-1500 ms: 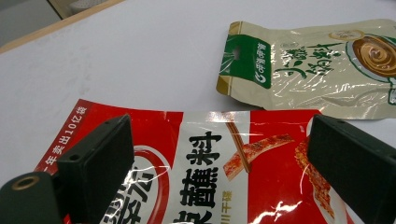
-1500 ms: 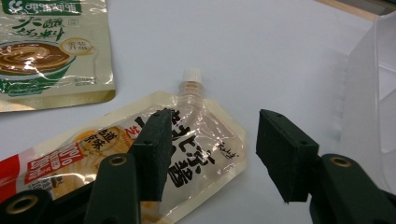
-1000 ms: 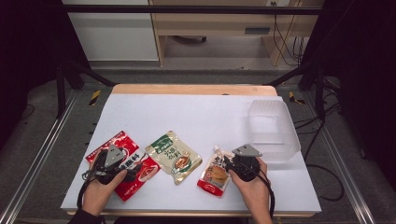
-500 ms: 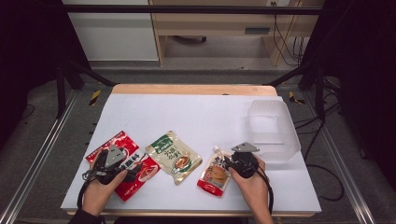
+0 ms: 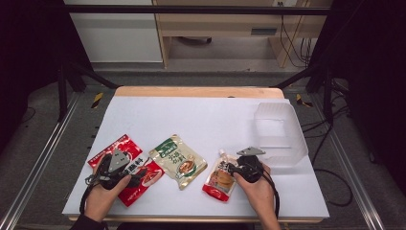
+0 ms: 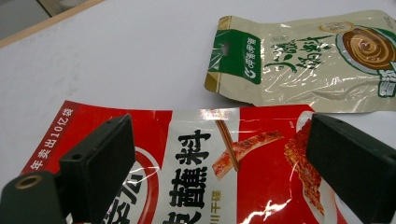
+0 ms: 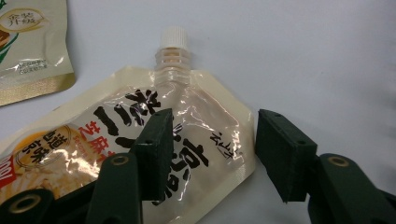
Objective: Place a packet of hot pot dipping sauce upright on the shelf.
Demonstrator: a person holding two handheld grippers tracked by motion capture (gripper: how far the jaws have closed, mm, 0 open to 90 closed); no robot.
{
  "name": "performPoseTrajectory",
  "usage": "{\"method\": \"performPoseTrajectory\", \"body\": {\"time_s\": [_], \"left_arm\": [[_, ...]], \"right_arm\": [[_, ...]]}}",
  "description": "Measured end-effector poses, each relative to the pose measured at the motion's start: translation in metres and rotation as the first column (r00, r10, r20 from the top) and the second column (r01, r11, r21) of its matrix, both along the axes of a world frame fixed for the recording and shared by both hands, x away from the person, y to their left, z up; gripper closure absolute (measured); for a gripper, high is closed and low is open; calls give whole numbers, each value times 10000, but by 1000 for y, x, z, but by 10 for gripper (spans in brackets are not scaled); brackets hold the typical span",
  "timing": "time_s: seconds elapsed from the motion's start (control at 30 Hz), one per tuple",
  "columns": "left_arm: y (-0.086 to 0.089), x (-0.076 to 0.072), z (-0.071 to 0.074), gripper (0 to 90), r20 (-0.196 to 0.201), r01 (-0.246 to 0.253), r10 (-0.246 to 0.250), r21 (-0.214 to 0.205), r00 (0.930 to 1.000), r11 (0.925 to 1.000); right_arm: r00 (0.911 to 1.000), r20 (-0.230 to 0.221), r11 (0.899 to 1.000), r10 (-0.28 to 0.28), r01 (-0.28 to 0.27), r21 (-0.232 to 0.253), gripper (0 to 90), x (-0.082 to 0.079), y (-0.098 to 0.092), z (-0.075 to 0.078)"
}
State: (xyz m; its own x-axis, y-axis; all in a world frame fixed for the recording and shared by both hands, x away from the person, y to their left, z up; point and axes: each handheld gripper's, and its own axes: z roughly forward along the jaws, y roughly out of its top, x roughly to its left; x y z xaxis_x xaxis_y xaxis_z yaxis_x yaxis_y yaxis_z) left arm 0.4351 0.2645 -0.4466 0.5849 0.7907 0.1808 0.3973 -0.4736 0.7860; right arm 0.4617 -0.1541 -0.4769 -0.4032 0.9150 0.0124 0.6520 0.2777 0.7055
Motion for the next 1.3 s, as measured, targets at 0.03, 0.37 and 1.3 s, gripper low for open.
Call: {"method": "performPoseTrajectory", "body": {"time_s": [0.03, 0.37, 1.3], "left_arm": [[0, 0, 0, 80, 3, 1, -1, 0, 10000, 10000], [-3, 0, 0, 81, -2, 110, -110, 125, 9999, 9999], [-20, -7, 23, 122, 31, 1468, -1471, -796, 9891, 9859]], "right_arm": [[10000, -4, 10000, -28, 28, -4, 461, 0, 0, 0], [9999, -68, 9999, 144, -144, 86, 533, -1, 0, -1], [9262, 2272, 9500, 3008, -3120, 140, 894, -27, 26, 76]]}}
